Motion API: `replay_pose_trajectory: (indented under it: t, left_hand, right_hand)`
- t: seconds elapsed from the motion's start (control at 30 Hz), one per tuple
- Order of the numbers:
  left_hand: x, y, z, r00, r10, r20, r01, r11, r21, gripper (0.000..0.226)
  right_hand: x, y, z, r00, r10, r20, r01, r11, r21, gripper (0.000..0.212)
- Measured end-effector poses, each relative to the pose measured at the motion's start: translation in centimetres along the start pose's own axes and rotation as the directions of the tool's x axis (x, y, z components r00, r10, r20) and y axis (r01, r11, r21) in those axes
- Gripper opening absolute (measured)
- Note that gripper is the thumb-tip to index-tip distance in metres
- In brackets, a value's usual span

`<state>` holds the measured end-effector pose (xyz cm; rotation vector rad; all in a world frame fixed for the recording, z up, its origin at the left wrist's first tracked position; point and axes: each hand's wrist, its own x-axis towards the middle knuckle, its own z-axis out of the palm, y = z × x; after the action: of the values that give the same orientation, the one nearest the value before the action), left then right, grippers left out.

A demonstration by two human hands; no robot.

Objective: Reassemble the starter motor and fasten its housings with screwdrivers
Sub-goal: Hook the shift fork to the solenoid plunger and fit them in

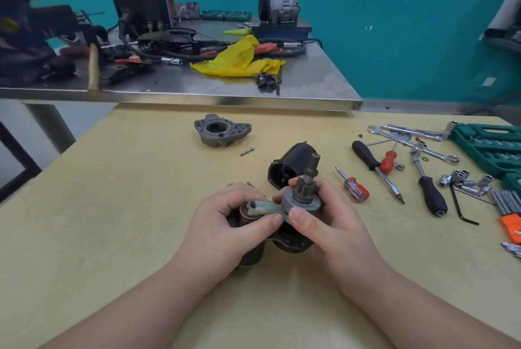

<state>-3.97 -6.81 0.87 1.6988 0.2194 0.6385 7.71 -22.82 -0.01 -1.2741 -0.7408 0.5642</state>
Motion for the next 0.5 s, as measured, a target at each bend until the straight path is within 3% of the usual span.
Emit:
replay_pose_trajectory:
  t: [0.27,0.4,0.5]
  left_hand:
    - [0.0,0.2,-0.2,0.999,0.036,-0.019,-0.034,0.990,0.136,0.011]
    - [0.2,0.2,0.3,0.996,0.074,-0.045,-0.063,0.975,0.213,0.011]
    - [0.2,0.1,0.5,0.993,0.114,0.027,-0.116,0.950,0.291,0.012]
  right_hand:
    - [0.4,0.2,0.1,0.997,0.026,-0.073,-0.026,1.000,0.003,0.067]
    - [1.0,-0.5,0.8,0.964,-0.066,-0.257,0.053,0.997,-0.057,0.041]
    - [2.4,-2.2,0.8,0.904,-0.184,-0.386,0.131,0.979,-0.158,0.029]
